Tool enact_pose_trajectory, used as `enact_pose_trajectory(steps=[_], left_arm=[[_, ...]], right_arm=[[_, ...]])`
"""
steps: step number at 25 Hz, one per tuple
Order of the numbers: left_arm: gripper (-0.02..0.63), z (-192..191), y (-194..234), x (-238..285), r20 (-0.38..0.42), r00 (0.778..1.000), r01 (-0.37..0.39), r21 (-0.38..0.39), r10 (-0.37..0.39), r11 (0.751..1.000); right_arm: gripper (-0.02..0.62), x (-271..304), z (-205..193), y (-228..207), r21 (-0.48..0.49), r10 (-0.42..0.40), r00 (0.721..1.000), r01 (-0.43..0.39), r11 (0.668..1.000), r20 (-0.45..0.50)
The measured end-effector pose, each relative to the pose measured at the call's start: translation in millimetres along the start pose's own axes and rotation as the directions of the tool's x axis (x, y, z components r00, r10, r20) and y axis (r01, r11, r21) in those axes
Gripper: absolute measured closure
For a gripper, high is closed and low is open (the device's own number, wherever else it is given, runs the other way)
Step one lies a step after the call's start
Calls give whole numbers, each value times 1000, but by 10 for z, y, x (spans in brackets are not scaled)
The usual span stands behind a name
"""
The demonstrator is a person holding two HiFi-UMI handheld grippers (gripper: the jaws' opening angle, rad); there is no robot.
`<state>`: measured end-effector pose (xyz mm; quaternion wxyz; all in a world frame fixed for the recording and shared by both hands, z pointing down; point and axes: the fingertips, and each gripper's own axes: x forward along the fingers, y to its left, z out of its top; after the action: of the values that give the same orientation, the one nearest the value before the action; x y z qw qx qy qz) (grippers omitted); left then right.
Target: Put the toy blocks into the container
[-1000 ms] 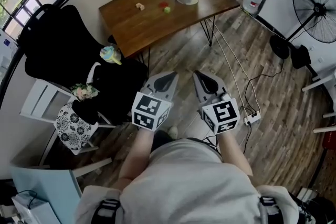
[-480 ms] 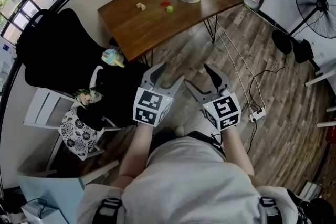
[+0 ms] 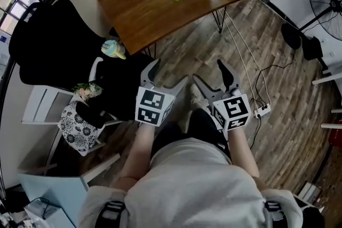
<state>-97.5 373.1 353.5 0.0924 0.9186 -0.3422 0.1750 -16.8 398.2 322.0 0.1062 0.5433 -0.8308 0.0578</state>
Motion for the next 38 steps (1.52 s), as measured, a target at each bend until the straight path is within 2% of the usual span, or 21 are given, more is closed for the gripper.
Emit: enact_pose_trajectory(steps=[5,12,18,22,24,29,34,38], left_arm=[[184,36,256,328,-21,999,-25,-26,25,999],[184,367,738,914,-33,995,-98,-26,97,995],[184,644,1127,1385,-35,984,-177,-53,175,983],[184,759,1205,1665,-24,983,-183,-94,181,979],[184,802,1230,1738,-15,983,-184,-123,183,975],[185,810,1419,1836,-35,974,-227,-141,224,964],[186,687,1532,2003,-86,975,-219,-160,207,963],[191,717,1708,2179,-87,976,-212,-167,200,963]], right_arm=[[224,384,26,-327,25,27,1000,-27,999,14],[224,1127,214,-917,23,115,993,-116,993,35],[224,1697,447,-1390,-12,189,981,-189,982,48],[224,1919,507,-1641,-42,227,973,-225,973,48],[224,2009,492,-1725,-47,242,970,-240,970,39],[224,2273,386,-1793,-10,278,960,-278,960,13],[224,2458,319,-1794,-4,298,954,-298,955,-17],[224,2684,298,-1865,7,299,954,-299,954,-34]])
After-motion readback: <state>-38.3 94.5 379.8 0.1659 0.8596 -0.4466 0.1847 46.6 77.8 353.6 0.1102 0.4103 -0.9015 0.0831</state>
